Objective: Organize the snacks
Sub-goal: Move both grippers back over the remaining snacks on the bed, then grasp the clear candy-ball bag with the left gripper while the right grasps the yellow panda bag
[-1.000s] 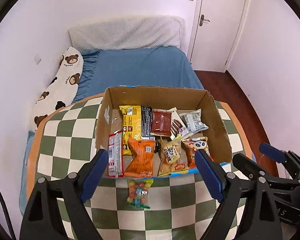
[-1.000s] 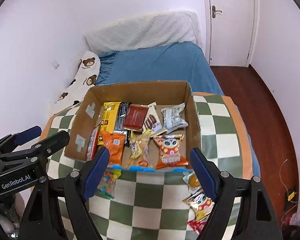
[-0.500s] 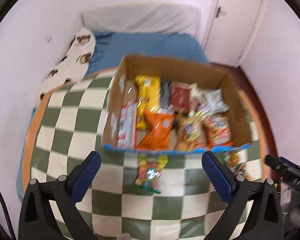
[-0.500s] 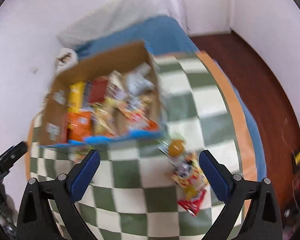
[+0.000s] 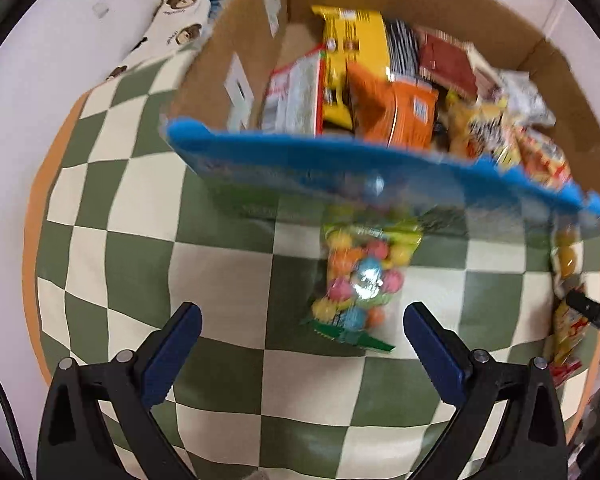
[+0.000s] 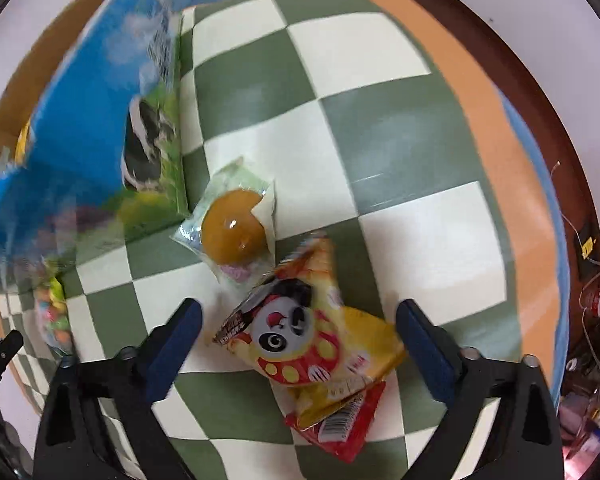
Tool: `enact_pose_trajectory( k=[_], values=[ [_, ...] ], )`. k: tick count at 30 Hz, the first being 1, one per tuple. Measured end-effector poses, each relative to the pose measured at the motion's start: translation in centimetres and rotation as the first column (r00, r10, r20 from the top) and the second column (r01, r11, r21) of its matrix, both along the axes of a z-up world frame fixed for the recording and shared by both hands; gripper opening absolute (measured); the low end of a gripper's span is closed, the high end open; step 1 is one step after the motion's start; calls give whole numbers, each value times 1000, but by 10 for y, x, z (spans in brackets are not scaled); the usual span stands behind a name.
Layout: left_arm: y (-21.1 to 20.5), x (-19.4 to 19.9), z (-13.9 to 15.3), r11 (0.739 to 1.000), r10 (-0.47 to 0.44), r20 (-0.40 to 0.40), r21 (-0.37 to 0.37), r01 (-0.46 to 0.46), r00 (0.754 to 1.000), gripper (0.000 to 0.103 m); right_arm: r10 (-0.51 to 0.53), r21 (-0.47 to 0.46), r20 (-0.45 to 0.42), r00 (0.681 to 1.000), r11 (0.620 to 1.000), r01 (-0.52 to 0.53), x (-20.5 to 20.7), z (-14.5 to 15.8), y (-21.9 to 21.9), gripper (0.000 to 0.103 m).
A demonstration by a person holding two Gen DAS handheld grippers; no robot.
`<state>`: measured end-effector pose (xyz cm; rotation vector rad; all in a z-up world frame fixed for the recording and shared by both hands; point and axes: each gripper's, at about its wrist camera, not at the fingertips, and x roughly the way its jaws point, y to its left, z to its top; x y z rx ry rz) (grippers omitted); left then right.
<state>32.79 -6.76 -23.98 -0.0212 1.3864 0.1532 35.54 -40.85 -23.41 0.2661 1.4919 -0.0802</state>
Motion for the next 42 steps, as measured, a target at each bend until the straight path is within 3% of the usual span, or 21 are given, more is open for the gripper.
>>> enact_pose_trajectory(
  k=[8, 13, 17, 18, 20, 21, 26, 31, 38, 42],
  values=[
    [-5, 4, -13, 999, -49, -24, 1, 49, 999, 103, 90, 126, -15, 996, 988, -87, -10, 4, 38, 87],
    [-25, 19, -22, 990, -142, -57, 13, 143, 988, 103, 90, 76, -11, 996, 993, -89, -7, 7, 34, 88],
    [-39, 26, -39, 981, -196, -112, -25, 195, 974, 102, 191, -33, -19, 981, 981, -191, -4, -3, 50, 88],
    [-42, 27, -41, 978, -207, -107, -28, 205, 973, 96, 213, -58, -22, 977, 975, -214, -5, -6, 56, 87],
    [-44, 27, -46, 979, -203, -112, -37, 200, 973, 62, 234, -88, -19, 972, 968, -234, -8, -10, 63, 77],
    [-43, 27, -50, 980, -194, -126, -56, 189, 973, 48, 238, -90, -20, 971, 967, -238, -8, -12, 65, 67],
    [-30, 14, -50, 986, -137, -114, -114, 124, 984, 47, 274, -73, -14, 961, 959, -275, -16, -12, 77, 65],
    [-19, -17, -51, 984, -86, -136, -167, 63, 987, 47, 317, 12, -37, 948, 948, -317, -37, -12, 93, 64],
    [-16, -90, -70, 977, -56, -243, -213, 3, 969, 47, 370, 119, -105, 923, 926, -357, -79, -23, 118, 64],
    [-19, -103, -80, 976, -80, -273, -215, 20, 959, 49, 366, 149, -128, 922, 926, -347, -92, -30, 118, 64]
  ],
)
